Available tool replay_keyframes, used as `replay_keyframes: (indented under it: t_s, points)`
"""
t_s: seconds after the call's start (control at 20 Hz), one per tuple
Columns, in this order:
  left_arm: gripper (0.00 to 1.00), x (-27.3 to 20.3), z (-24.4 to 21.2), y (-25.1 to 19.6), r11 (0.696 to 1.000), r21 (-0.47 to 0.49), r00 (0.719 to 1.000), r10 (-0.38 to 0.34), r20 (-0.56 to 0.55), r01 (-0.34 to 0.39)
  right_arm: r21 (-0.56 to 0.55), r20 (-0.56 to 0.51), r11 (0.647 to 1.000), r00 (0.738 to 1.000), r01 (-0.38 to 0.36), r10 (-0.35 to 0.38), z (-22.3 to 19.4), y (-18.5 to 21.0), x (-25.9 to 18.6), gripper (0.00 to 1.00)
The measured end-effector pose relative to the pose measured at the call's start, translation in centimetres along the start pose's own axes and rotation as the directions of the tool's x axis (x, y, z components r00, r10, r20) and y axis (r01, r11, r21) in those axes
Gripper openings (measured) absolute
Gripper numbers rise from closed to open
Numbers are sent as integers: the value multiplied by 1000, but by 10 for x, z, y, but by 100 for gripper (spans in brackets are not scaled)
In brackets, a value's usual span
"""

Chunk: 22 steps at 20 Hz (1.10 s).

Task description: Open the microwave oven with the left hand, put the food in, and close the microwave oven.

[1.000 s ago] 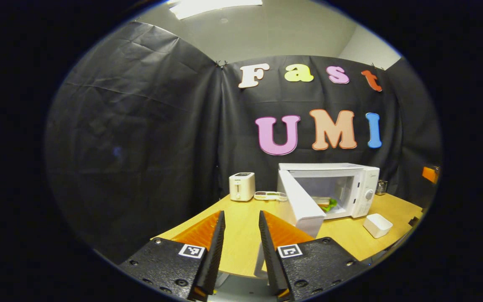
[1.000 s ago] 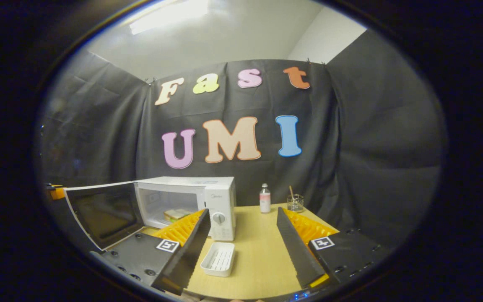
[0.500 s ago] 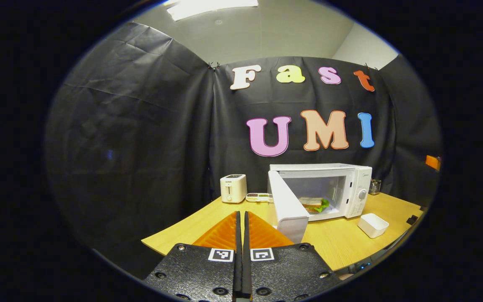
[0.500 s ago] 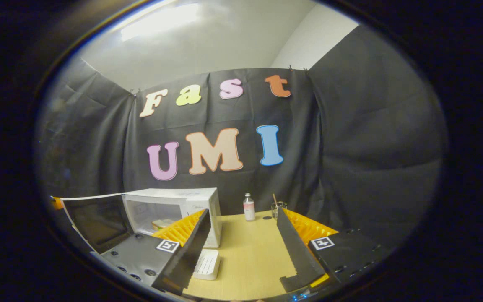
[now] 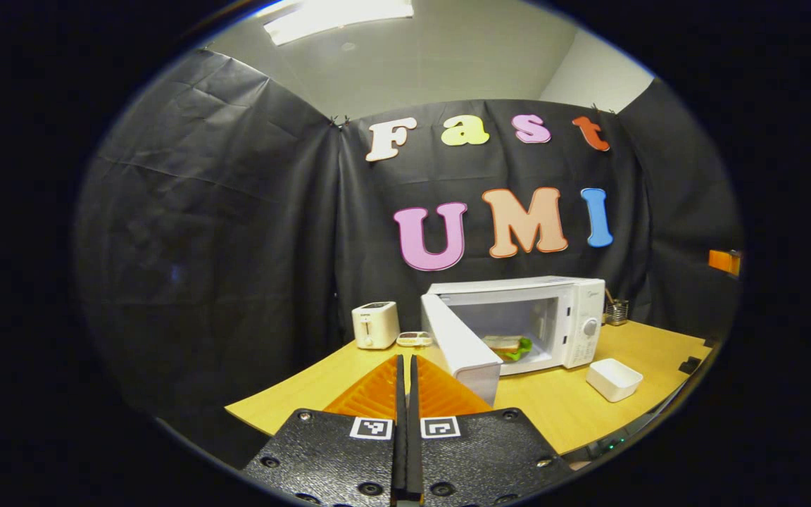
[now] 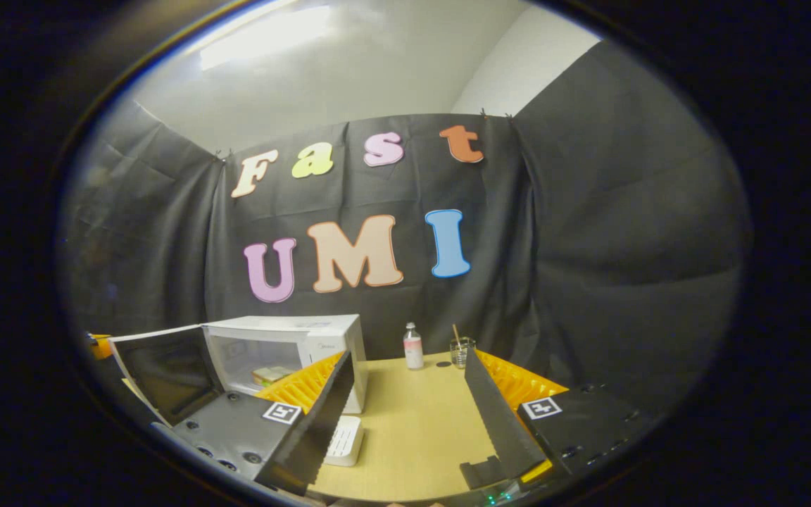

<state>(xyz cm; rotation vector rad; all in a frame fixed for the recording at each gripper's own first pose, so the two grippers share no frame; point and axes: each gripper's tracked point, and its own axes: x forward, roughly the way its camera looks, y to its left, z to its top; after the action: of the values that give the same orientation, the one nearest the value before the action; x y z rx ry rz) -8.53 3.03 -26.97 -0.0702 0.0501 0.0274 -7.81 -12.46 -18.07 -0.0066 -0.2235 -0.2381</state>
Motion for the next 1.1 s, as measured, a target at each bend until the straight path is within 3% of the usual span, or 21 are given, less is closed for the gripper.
replay_keyframes:
  t_s: [0.2, 0.25, 0.3, 0.65, 0.85, 0.9, 0.95, 1.1]
  points:
    - [0, 5, 1, -39, 998, -1, 998, -65, 11, 65, 12, 3, 1000, 1000, -20, 20, 3, 1, -3, 91]
    - [1, 9, 0, -48, 997, 1, 997, -75, 14, 75, 18, -6, 999, 999, -33, 33, 1, 2, -3, 97]
    - [1, 12, 0, -57, 996, 1, 996, -85, 16, 85, 22, -10, 999, 999, -36, 36, 0, 1, -2, 91]
    - [1, 43, -2, -123, 986, -77, 989, -147, 19, 148, 36, -27, 999, 1000, -1, 2, -6, -10, 4, 91]
    - [1, 70, -2, -155, 979, -98, 984, -177, 20, 178, 46, -36, 997, 997, -65, 67, -8, 11, -2, 91]
    - [1, 77, -3, -161, 978, -105, 984, -178, 16, 179, 50, -44, 995, 996, -81, 83, -10, 16, -3, 97]
    - [1, 85, -4, -169, 976, -114, 983, -183, 12, 183, 45, -53, 995, 994, -94, 96, -13, 20, -3, 91]
    - [1, 110, -6, -195, 969, -121, 976, -216, 2, 215, 7, -69, 994, 992, -107, 108, -18, 24, 0, 90]
